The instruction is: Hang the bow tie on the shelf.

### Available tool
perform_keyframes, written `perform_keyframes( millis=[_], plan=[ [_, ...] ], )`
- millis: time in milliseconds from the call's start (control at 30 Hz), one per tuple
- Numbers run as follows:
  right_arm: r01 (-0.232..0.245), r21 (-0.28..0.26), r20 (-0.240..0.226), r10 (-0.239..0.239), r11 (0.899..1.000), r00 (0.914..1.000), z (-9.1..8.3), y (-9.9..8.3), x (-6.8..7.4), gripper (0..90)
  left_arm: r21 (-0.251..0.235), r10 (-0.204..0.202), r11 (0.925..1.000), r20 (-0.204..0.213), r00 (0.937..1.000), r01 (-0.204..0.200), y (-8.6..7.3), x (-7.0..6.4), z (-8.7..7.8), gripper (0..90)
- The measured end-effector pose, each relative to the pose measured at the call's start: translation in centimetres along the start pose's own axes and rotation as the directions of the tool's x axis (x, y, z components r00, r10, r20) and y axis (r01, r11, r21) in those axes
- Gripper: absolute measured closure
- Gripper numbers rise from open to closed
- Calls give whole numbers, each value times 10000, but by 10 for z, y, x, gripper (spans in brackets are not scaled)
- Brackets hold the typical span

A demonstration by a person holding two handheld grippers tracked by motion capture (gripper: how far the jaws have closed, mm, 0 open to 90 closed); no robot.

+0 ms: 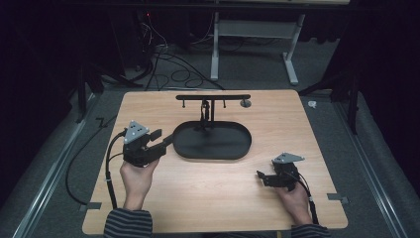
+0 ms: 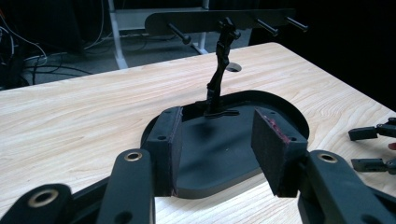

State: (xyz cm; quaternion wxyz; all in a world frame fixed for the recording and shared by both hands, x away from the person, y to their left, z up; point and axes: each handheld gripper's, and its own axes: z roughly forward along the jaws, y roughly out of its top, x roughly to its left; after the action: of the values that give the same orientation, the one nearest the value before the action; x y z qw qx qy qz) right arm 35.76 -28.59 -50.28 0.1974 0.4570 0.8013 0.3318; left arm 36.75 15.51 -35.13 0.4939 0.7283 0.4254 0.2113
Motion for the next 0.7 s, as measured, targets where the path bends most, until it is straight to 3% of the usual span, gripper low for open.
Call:
perform_keyframes(
  millis=[700],
  plan=[
    [2, -2, 3, -2, 10000, 10000, 0, 0, 0, 229, 203, -119, 9997, 18, 9999, 118, -16, -2, -10, 526]
  ],
)
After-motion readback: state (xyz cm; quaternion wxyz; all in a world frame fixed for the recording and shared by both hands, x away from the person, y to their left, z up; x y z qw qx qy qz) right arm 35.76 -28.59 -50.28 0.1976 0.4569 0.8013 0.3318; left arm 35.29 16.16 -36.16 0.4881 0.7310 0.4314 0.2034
